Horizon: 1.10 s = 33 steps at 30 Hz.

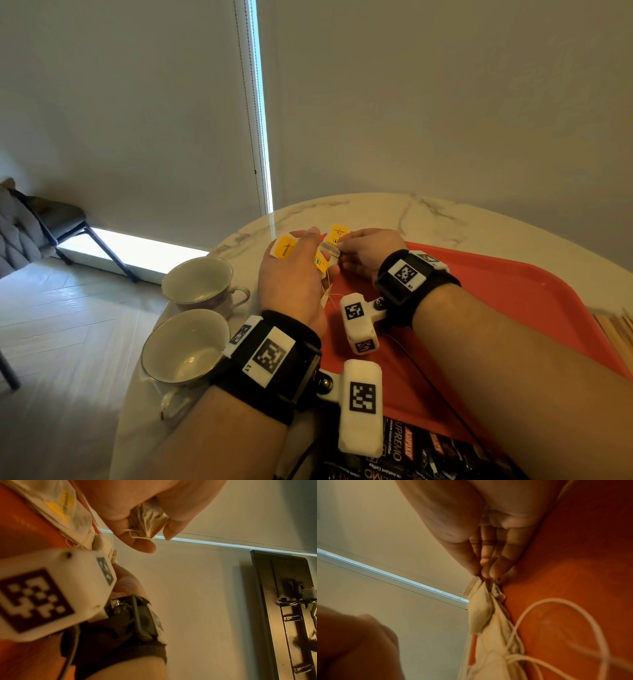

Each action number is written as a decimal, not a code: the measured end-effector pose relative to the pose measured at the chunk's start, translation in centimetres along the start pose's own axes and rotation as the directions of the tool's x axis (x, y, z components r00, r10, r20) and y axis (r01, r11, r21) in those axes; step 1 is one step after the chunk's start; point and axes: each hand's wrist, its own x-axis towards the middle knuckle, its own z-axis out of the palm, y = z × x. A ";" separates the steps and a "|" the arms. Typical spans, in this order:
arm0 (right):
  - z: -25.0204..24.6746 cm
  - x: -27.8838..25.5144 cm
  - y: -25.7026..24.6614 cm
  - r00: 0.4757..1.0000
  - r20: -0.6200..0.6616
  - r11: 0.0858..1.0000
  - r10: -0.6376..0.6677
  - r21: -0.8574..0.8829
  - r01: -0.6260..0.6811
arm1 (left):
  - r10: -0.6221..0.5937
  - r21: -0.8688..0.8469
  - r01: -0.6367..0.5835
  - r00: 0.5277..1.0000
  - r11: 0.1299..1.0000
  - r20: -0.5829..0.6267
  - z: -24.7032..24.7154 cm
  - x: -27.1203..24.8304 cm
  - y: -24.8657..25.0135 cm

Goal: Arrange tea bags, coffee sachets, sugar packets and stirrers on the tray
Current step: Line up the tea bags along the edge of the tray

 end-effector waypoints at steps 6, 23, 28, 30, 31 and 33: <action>0.0 0.1 0.0 0.999 -0.049 0.998 -0.005 0.055 0.008 | -0.010 -0.014 0.010 1.000 1.000 -0.008 0.1 -0.3 0.1; -1.4 -2.9 -0.9 0.995 -0.017 0.970 -0.098 0.220 0.099 | -0.086 -0.121 0.089 0.996 0.989 0.027 -0.1 -0.1 0.4; -3.3 -6.5 -2.1 0.895 0.337 0.956 -0.293 0.109 0.272 | -0.104 -0.160 0.104 0.995 0.982 0.006 -0.1 0.2 -0.1; -3.3 -6.9 -1.9 0.845 0.415 0.918 -0.337 -0.053 0.393 | -0.110 -0.158 0.111 0.994 0.981 0.015 -0.2 0.1 -0.1; -3.2 -6.9 -1.7 0.837 0.417 0.895 -0.355 -0.106 0.433 | -0.115 -0.163 0.118 0.993 0.980 0.029 -0.2 0.0 -0.1; -3.0 -6.5 -1.5 0.844 0.378 0.880 -0.380 -0.133 0.456 | -0.096 -0.166 0.099 0.995 0.981 0.029 -0.3 0.2 -0.3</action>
